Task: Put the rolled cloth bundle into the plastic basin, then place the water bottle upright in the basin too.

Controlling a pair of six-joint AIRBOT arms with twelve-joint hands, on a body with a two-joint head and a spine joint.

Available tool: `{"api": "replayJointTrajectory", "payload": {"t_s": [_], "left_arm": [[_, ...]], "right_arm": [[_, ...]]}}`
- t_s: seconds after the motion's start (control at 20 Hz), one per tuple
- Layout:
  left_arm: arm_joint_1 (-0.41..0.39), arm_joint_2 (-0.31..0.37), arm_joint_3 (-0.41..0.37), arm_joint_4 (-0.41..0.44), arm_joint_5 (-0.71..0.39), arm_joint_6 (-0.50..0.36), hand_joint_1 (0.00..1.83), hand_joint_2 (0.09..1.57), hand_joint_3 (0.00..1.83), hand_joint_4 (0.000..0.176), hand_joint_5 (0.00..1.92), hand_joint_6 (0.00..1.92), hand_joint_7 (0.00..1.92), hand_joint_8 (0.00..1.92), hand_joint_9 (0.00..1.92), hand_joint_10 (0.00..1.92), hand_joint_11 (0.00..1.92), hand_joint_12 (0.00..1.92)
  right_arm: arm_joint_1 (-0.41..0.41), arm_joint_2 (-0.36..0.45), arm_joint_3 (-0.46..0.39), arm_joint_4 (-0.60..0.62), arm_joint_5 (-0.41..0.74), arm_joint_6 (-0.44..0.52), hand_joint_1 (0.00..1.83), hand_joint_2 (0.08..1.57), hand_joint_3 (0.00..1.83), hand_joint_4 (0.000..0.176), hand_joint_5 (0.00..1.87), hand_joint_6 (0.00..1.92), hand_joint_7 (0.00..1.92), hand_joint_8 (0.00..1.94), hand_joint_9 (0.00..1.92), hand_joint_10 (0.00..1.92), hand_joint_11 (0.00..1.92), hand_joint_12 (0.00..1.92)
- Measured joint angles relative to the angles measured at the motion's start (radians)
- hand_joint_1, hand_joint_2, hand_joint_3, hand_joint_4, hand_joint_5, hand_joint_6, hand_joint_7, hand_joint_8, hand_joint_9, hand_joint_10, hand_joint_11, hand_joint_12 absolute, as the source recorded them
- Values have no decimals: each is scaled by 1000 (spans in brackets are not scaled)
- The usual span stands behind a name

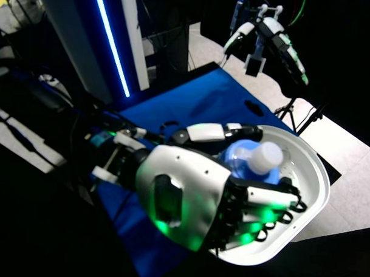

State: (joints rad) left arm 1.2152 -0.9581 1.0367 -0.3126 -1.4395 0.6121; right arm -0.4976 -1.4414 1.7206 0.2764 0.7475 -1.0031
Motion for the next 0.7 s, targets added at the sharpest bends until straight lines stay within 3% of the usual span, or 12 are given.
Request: {"api": "replayJointTrajectory", "payload": {"t_s": [0.25,0.4,0.45,0.55,0.7], "left_arm": [[0,0,0,-1,-2,-3,639,846,4,176,0,0,0,0,0,0,0,0],[0,0,0,0,-2,-3,634,837,0,176,0,0,0,0,0,0,0,0],[0,0,0,-1,-2,-3,637,837,0,176,0,0,0,0,0,0,0,0],[0,0,0,0,-2,-3,646,840,0,176,0,0,0,0,0,0,0,0],[0,-4,0,0,-1,-3,643,849,3,176,0,0,0,0,0,0,0,0]], "right_arm": [[-15,-3,0,16,4,5,1083,1203,0,0,821,1216,972,1067,903,1420,815,1656],[-18,-5,0,14,5,5,1016,1222,1,0,784,1277,948,725,802,1189,651,1562],[-18,-5,0,13,8,5,990,1225,0,23,778,1288,964,623,797,1105,622,1527],[-19,-5,0,14,9,5,975,1230,0,42,766,1305,965,529,774,1039,581,1485],[-21,-5,-1,14,1,4,968,1232,0,52,761,1313,1011,368,795,969,588,1440]]}}
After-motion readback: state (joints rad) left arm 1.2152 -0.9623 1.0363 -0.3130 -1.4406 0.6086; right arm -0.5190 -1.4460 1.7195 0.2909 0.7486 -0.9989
